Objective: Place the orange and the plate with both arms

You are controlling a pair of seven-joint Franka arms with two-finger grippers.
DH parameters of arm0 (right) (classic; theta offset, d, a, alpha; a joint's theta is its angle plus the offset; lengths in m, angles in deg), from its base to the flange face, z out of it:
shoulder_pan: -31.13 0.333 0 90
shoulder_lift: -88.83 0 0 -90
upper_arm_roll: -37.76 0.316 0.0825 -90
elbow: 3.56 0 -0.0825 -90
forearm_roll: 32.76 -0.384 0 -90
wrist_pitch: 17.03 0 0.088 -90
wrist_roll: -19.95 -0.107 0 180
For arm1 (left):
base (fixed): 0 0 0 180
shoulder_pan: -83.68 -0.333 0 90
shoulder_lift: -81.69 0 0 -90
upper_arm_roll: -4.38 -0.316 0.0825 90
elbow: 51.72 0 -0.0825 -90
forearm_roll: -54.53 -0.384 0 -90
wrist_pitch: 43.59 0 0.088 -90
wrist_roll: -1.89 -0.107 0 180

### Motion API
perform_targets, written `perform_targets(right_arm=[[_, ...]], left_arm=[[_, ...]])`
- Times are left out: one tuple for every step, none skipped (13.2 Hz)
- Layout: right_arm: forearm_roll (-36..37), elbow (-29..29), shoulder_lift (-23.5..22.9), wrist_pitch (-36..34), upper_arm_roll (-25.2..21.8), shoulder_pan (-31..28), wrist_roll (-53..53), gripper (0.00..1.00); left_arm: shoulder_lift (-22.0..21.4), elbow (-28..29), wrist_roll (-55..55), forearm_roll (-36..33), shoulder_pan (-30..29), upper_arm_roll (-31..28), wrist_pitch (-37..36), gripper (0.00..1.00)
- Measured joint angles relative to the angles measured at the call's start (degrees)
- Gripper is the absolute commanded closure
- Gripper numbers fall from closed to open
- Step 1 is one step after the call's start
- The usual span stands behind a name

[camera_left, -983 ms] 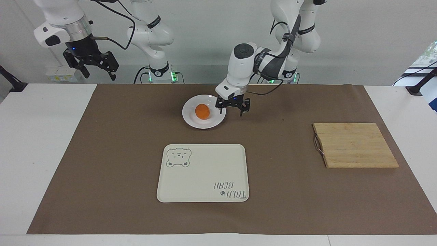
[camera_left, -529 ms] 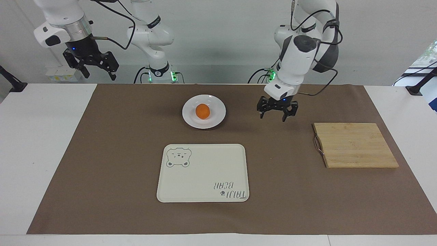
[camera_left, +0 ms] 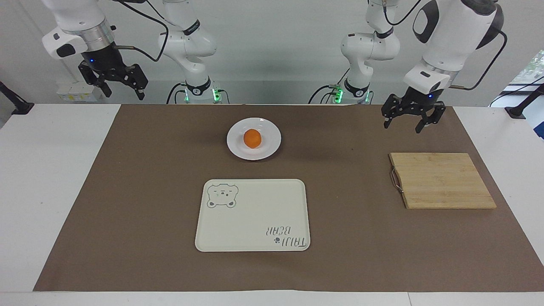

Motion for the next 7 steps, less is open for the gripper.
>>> perform_targets(right_arm=[[0.0,0.0,0.0,0.0,0.0,0.0,0.0,0.00],[0.0,0.0,0.0,0.0,0.0,0.0,0.0,0.00],[0.0,0.0,0.0,0.0,0.0,0.0,0.0,0.00],[0.0,0.0,0.0,0.0,0.0,0.0,0.0,0.00],[-0.2,0.1,0.0,0.0,0.0,0.0,0.0,0.00],[-0.9,0.4,0.0,0.0,0.1,0.0,0.0,0.00],[-1.9,0.8,0.2,0.0,0.1,0.0,0.0,0.00]], left_arm=[[0.2,-2.3,0.0,0.0,-0.7,0.0,-2.4,0.00],[0.7,-4.8,0.0,0.0,-1.4,0.0,-5.4,0.00],[1.6,-7.5,0.0,0.0,-1.9,0.0,-8.2,0.00],[2.8,-10.2,0.0,0.0,-2.1,0.0,-10.6,0.00],[4.1,-12.5,0.0,0.0,-2.2,0.0,-12.3,0.00],[5.1,-14.1,0.0,0.0,-2.2,0.0,-13.4,0.00],[5.9,-15.1,0.0,0.0,-2.2,0.0,-14.0,0.00]])
